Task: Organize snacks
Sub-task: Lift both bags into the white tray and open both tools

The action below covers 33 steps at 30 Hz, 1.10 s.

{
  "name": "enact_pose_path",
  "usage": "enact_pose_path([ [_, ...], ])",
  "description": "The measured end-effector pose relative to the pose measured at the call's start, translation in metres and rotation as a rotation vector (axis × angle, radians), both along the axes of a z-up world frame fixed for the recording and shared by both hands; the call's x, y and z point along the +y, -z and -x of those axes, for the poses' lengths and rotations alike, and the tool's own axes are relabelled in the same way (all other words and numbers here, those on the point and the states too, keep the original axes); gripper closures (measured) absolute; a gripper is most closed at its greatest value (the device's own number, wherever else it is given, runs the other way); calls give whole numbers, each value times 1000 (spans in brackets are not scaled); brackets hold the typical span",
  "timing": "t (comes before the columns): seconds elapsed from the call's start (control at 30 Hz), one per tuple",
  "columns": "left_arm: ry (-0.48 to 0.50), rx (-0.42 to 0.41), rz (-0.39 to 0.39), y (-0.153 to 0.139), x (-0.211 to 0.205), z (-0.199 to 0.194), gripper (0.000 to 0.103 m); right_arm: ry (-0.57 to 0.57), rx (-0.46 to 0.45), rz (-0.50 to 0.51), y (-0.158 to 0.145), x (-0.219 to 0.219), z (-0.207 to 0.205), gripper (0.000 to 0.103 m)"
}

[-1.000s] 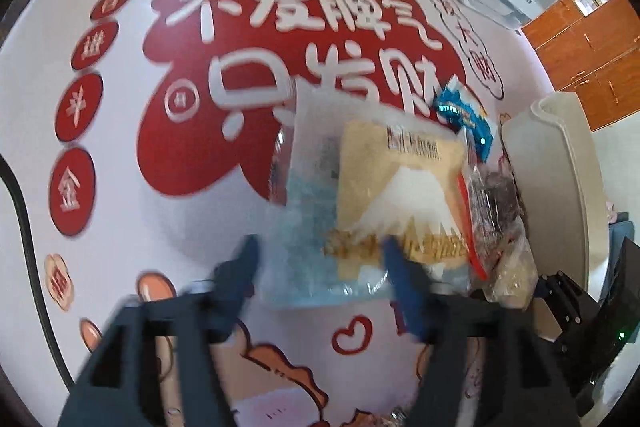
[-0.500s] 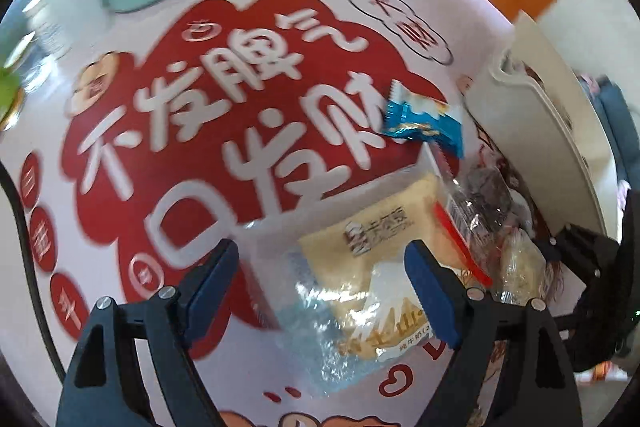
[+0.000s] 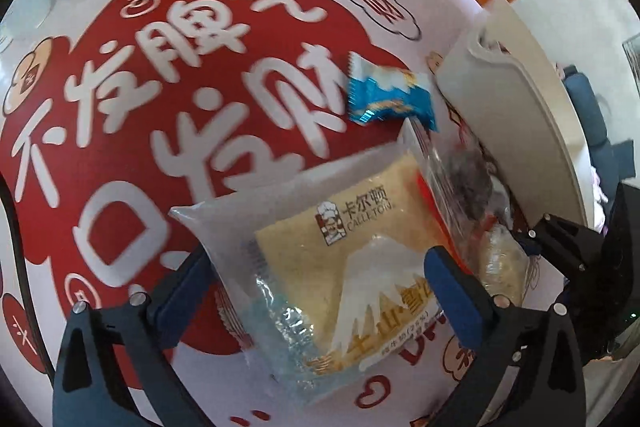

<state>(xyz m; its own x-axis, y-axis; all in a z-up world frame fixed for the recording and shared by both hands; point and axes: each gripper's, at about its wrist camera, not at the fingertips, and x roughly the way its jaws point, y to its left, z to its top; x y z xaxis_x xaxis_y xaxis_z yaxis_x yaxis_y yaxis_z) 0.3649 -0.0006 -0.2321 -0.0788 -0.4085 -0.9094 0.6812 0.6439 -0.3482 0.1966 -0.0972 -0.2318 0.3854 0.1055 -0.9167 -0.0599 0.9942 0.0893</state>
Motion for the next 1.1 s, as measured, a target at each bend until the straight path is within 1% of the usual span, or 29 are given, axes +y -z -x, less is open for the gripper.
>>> enact_pose_path([
  [0.03,1,-7,2,0,-2,3,1,-5,-2,-3,0,2,0,49],
  [0.07,-3,-22,0,-1,-4,6,5,-12,-4,-5,0,4,-1,49],
  [0.1,-10,-43,-4,-2,-6,9,20,-16,-5,-7,0,5,-1,49],
  [0.13,-20,-56,3,-4,-7,11,30,-20,-5,-11,0,6,-2,49],
  [0.17,-27,-33,27,-6,-7,11,46,-20,-6,-15,0,7,-1,49],
  [0.2,-55,-14,48,-7,-5,12,56,-20,-5,-16,0,6,-1,49],
  [0.3,-108,-8,70,-15,2,13,76,-13,-5,-30,0,1,1,49],
  [0.37,-136,-14,72,-18,3,19,83,-5,-5,-38,0,-2,3,50],
  [0.4,-150,-27,66,-23,6,26,85,-2,-5,-39,-1,-3,4,50],
  [0.47,-180,-37,52,-25,8,34,88,5,-8,-36,-2,-4,7,50],
  [0.57,-246,-59,39,-40,14,51,90,11,-18,-44,-9,-4,14,52],
  [0.63,-270,-106,27,-58,24,64,91,12,-31,-47,-16,-3,19,53],
  [0.77,-306,-203,36,-105,45,94,93,9,-58,-43,-33,1,35,54],
  [0.9,-346,-254,82,-150,71,120,93,15,-88,-42,-53,3,53,55],
  [1.0,-363,-311,107,-176,79,144,93,31,-119,-33,-73,5,70,55],
  [1.1,-360,-354,139,-199,86,168,93,54,-146,-25,-91,3,88,55],
])
